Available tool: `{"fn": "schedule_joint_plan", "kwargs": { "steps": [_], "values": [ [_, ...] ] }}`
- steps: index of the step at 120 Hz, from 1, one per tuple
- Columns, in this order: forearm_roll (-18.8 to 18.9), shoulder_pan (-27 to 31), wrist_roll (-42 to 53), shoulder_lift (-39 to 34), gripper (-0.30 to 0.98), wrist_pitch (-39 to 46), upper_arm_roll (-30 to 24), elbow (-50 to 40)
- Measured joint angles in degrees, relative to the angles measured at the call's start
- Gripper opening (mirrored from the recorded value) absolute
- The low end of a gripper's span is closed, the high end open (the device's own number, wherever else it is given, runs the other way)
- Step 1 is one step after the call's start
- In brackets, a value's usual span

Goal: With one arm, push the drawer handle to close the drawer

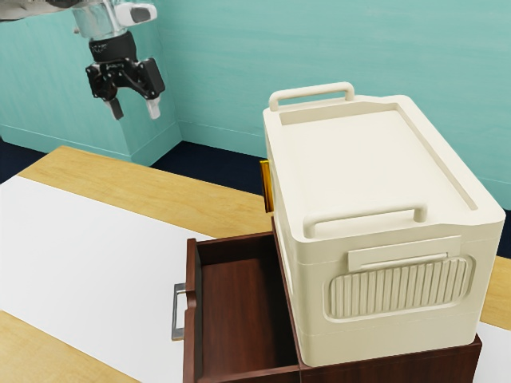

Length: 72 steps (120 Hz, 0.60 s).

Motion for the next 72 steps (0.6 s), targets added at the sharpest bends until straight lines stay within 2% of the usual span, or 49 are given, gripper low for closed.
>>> {"fn": "schedule_joint_plan", "kwargs": {
  "steps": [7,17,23,33,37,42,51,55,63,72],
  "values": [
    [0.8,1.5,-0.1,0.2,0.69,1.4,-1.9,-1.0],
    [1.6,0.0,-0.2,-1.3,0.69,2.7,-2.5,-3.9],
    [3.3,-1.2,-0.1,-10.9,0.69,4.5,-2.5,-16.0],
    [6.3,-2.5,0.5,-32.3,0.68,8.1,-2.4,-39.4],
    [8.1,-7.4,0.7,-38.0,0.68,8.7,0.6,-44.9],
    [10.8,-13.8,1.1,-41.9,0.67,9.3,5.1,-49.4],
    [18.8,-30.0,2.2,-45.9,0.62,11.4,17.3,-54.2],
    [22.3,-34.9,3.0,-46.5,0.57,13.0,21.3,-56.1],
    [27.8,-39.5,4.5,-44.9,0.46,17.1,25.3,-58.1],
    [31.3,-41.7,6.0,-40.8,0.35,22.3,27.7,-58.9]
  ]
}}
